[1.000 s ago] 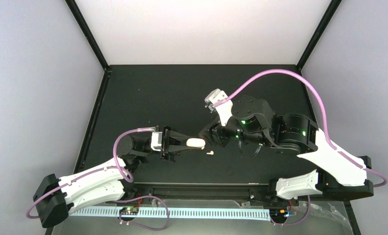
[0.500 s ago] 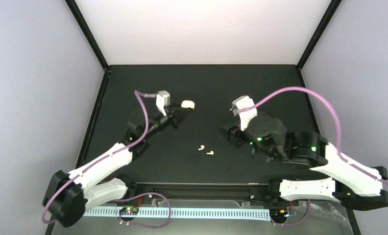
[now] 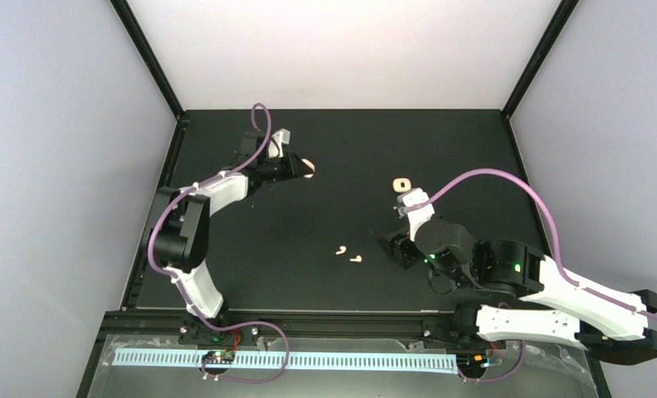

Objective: Insert the wireless bluetooth earbuds into the charging case
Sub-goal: Place the charging case at the center of the board.

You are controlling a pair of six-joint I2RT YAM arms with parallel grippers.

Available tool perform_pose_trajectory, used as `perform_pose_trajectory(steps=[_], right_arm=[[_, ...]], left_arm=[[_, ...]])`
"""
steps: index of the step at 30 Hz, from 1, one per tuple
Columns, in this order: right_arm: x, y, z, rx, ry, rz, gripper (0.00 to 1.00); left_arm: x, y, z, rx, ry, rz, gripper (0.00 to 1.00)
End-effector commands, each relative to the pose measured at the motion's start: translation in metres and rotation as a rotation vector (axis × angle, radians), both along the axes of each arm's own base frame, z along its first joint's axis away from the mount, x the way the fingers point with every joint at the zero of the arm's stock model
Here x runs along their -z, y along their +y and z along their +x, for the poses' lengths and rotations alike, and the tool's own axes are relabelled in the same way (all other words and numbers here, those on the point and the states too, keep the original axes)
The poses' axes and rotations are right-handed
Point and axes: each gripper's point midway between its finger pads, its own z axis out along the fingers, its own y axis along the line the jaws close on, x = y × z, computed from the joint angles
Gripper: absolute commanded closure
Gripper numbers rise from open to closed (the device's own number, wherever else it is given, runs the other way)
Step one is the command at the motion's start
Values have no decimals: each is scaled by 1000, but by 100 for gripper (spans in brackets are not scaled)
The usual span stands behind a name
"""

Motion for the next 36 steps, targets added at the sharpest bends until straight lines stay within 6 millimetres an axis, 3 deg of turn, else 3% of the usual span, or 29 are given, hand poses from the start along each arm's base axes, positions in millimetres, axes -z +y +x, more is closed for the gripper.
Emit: perform_pose_trajectory(steps=[1,8,19,36], right_arm=[[2,-7,0,35,13,45,31],[6,-14,0,56,20,51,30],[9,-11,1,59,27,37,30],[6,-8,4,60,9,-10,30]], left_arm=[[3,-2,23,43,24,-2,98],[32,2,40,23,71,26,98],[72,11,44,-22,164,94,98],[113,26,37,-59,282,204,82]])
